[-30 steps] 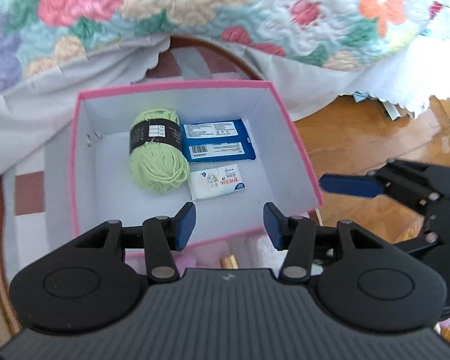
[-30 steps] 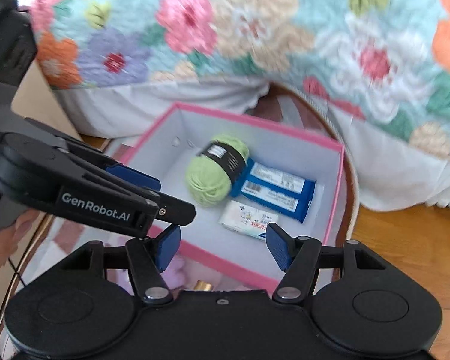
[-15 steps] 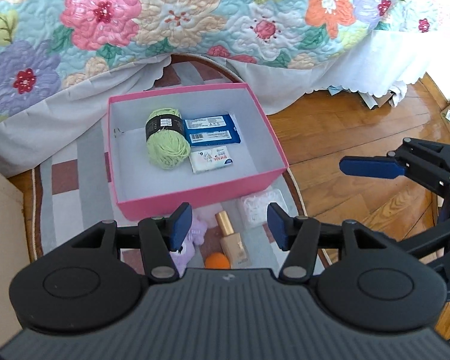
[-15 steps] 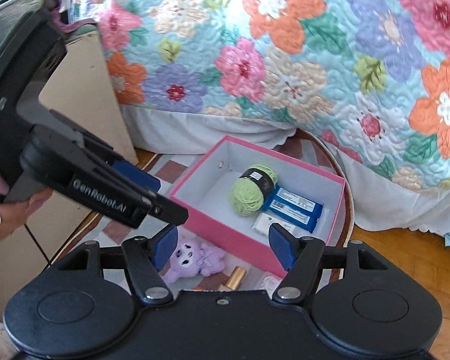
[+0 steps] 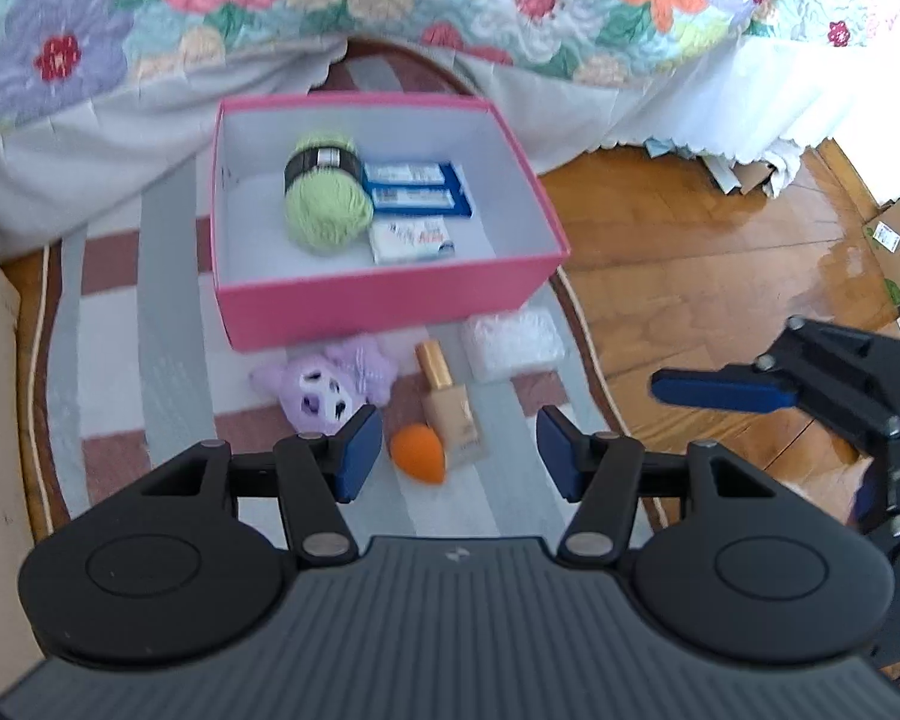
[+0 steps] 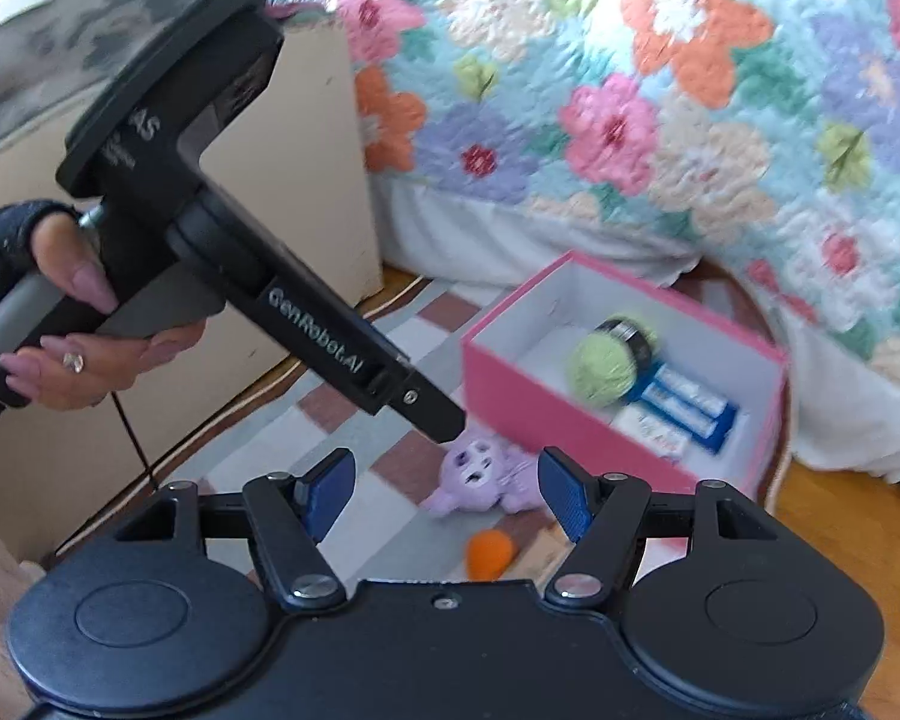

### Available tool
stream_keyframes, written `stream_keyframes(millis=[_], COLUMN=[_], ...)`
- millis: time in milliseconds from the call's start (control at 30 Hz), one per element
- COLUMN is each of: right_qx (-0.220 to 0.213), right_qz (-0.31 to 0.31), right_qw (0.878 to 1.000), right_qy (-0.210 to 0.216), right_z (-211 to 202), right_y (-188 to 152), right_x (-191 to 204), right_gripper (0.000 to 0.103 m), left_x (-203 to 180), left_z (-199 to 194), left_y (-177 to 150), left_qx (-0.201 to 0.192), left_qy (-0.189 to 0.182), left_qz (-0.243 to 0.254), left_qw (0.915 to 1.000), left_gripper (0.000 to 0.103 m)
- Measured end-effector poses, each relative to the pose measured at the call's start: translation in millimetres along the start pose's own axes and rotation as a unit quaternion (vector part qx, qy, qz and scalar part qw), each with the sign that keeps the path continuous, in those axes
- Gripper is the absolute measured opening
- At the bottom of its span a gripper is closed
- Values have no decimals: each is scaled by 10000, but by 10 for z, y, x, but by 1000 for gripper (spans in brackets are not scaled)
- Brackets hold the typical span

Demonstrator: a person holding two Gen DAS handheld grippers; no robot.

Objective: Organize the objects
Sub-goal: 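Move the open left tool back down to the orange makeup sponge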

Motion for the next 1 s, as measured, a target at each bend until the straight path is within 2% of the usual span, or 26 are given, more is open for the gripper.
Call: stream_keyframes(millis=[200,367,567,900,1000], right_qx=[213,352,450,535,647], right_qz=[-29,-171,13,-88,36], right_qw=[9996,9992,9988,9978,9974], right_qy=[164,7,-176,-374,-313], right_z=[394,728,1076,1450,1536], right_y=[-307,-515,-680,-861,-923], right_x=[28,-18,-160,-199,-191], right_gripper=[72,72,71,51,50], left_x=[102,172,255,321,368], left_z=[230,399,714,1221,1346], left_y=[-219,-348,-491,-620,-619], left_qx=[119,98,184,222,193], left_qy=[11,38,-16,-193,-151], left_qz=[-52,-99,-298,-618,-723], left_qw=[9999,9999,9994,9977,9971], left_gripper=[56,56,54,45,44])
Point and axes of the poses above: each gripper's, at about its wrist camera, not at the fingertips, and z roughly the way its jaws point, x to its left, y to its top, the point moved 5 cm from there along z, roughly the way its jaws point, and after that the axes turned 4 degrees about z, right-handed, at the moved point
